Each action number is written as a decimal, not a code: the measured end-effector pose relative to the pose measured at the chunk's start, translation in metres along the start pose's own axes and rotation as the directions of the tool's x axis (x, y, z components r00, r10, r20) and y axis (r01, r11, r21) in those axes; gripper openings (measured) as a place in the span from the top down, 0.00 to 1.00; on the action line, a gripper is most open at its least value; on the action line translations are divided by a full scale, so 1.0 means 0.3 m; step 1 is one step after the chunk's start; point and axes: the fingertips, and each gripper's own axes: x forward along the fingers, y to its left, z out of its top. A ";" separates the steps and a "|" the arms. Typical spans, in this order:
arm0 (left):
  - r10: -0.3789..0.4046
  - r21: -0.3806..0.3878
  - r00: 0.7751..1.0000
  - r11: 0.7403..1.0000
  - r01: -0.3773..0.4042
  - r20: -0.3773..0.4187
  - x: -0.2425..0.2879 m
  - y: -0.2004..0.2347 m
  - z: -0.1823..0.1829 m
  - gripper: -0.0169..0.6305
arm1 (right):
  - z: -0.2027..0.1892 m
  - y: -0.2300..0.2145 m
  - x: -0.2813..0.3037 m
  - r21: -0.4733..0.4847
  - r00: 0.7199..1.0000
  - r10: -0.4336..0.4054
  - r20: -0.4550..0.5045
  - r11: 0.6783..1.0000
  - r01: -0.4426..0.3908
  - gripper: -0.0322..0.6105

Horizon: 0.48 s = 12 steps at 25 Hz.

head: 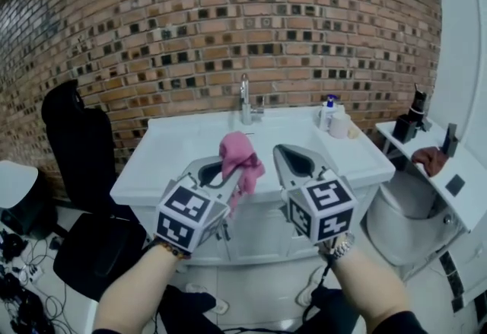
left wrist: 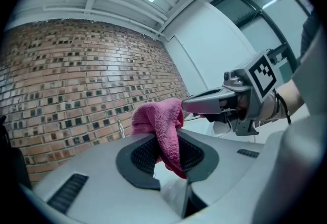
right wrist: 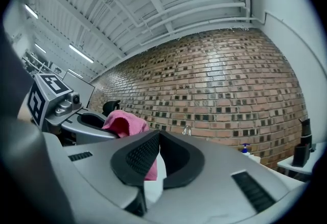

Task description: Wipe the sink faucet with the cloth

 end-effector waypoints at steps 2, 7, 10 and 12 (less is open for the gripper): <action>0.001 0.004 1.000 1.000 -0.001 0.010 -0.051 -0.031 0.017 0.86 | 0.014 0.038 -0.038 -0.003 1.000 0.009 0.003 1.000 -0.009 0.93; 0.005 0.005 1.000 1.000 -0.005 0.025 -0.169 -0.100 0.044 0.86 | 0.043 0.143 -0.132 -0.022 1.000 0.018 0.007 1.000 -0.018 0.93; 0.007 0.010 0.999 1.000 -0.007 0.033 -0.230 -0.139 0.051 0.86 | 0.050 0.189 -0.187 -0.023 1.000 0.026 0.010 0.999 -0.026 0.93; 0.012 0.007 0.999 1.000 -0.012 0.037 -0.269 -0.163 0.051 0.86 | 0.049 0.218 -0.222 -0.023 0.999 0.033 0.008 0.999 -0.033 0.93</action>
